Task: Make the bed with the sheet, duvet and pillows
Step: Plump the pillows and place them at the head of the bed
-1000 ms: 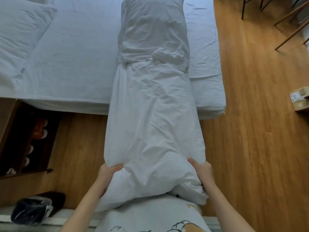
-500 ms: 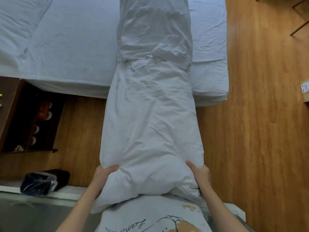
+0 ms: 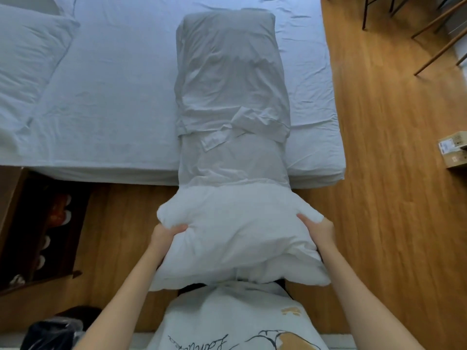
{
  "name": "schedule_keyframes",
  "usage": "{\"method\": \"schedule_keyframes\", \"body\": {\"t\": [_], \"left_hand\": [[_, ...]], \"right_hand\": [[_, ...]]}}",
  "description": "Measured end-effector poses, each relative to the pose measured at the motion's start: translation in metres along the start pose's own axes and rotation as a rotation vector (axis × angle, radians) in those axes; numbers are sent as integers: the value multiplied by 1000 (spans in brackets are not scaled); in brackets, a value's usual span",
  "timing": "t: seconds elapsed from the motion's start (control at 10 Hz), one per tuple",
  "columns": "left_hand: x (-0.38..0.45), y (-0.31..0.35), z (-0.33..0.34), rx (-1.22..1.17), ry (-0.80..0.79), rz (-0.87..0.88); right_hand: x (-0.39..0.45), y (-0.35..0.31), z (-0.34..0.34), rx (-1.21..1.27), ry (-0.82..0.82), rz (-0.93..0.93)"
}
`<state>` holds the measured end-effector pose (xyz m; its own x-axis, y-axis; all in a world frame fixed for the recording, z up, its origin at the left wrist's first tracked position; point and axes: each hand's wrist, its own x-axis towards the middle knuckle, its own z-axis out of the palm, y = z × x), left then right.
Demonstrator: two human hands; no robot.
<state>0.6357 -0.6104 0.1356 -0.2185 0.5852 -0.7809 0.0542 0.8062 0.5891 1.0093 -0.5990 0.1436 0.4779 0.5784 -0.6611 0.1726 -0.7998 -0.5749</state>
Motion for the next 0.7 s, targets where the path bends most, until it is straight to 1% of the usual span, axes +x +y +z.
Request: {"method": "schedule_keyframes", "body": {"t": [0.1,0.2,0.3,0.5,0.6,0.7], "left_hand": [[40,65,-11,19,10,65],[66,127,-12,-16,5,128],[92,184,-9,-41,17,139],[139,289,4,-32,68,185],[162,352,12,-96,67,195],[168,412,24,-139,49,188]], "right_hand": [[22,-67,9,96,37,-67],[43,-128,9,190,75,-100],[72,-187,5,195,85,-104],[141,-297,3,214,0,-131],[178,-359,0,207,-57,-131],[222,-418,-3,200,-136,-154]]}}
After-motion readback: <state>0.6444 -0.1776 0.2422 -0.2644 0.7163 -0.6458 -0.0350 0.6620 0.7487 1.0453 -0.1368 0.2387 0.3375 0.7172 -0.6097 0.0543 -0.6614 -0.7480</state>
